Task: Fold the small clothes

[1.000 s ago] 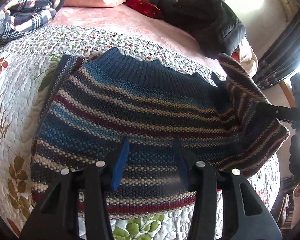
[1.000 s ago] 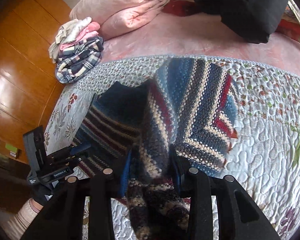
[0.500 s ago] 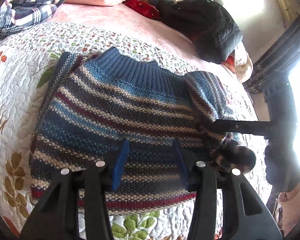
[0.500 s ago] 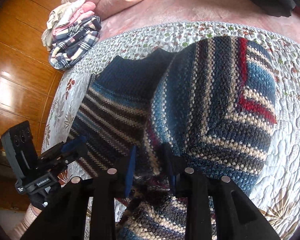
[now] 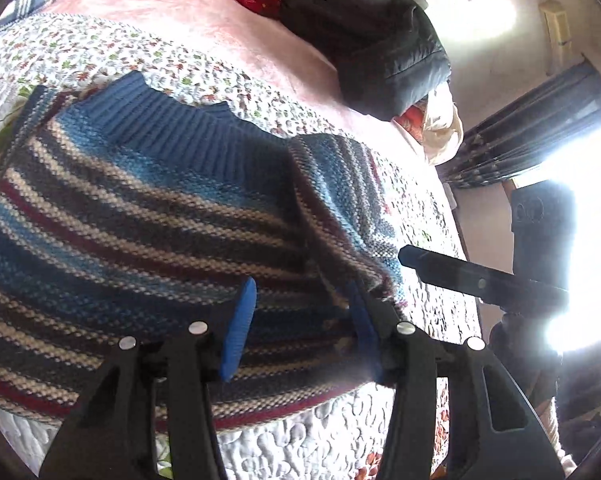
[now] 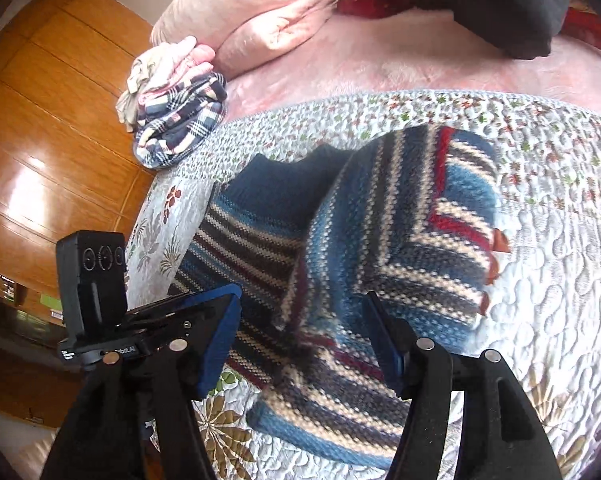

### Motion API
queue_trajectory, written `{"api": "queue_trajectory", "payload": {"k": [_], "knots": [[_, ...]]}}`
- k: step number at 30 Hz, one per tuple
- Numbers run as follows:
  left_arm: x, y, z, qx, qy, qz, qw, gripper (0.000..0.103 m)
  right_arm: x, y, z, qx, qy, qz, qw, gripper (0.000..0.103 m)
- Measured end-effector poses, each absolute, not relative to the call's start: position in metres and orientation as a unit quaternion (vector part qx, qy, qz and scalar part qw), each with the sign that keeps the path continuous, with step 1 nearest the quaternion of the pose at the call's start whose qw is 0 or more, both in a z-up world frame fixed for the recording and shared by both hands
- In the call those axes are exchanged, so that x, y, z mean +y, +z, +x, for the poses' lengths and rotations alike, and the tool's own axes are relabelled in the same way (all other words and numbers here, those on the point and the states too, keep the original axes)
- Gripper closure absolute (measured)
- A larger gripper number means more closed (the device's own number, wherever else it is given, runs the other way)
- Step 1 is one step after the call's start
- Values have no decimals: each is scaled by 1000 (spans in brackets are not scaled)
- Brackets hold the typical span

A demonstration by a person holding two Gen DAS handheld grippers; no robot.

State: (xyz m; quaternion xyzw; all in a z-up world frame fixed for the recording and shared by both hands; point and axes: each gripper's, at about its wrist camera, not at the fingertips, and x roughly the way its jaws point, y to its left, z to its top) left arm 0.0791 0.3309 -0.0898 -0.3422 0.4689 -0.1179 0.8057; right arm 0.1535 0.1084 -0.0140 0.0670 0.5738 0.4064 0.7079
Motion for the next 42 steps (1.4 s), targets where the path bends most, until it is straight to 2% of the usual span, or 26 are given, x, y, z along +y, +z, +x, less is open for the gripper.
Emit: {"api": "queue_trajectory", "payload": {"k": [11, 17, 19, 20, 25, 30, 33, 35, 37, 42], "knots": [[306, -127, 108, 496, -151, -420, 745, 53, 6, -50, 159, 580, 350, 127, 725, 38], [307, -135, 107, 477, -158, -478, 720, 51, 1, -69, 153, 587, 351, 140, 716, 38], [311, -132, 98, 469, -158, -476, 727, 49, 1, -71, 151, 587, 352, 138, 716, 38], [311, -131, 98, 471, -153, -473, 728, 45, 1, -73, 151, 587, 353, 139, 716, 38], [301, -147, 118, 503, -163, -479, 700, 39, 4, -73, 151, 584, 357, 148, 714, 38], [284, -147, 137, 512, -172, -465, 701, 39, 8, -74, 152, 585, 355, 132, 718, 38], [274, -148, 148, 528, -168, -443, 705, 49, 5, -76, 155, 584, 351, 141, 718, 38], [270, -149, 154, 531, -164, -443, 704, 61, 1, -77, 156, 583, 350, 151, 718, 38], [270, -146, 154, 522, -163, -444, 709, 68, -2, -78, 156, 583, 347, 155, 719, 38], [276, -121, 140, 483, -174, -433, 741, 75, -7, -76, 152, 582, 346, 156, 720, 38]]}}
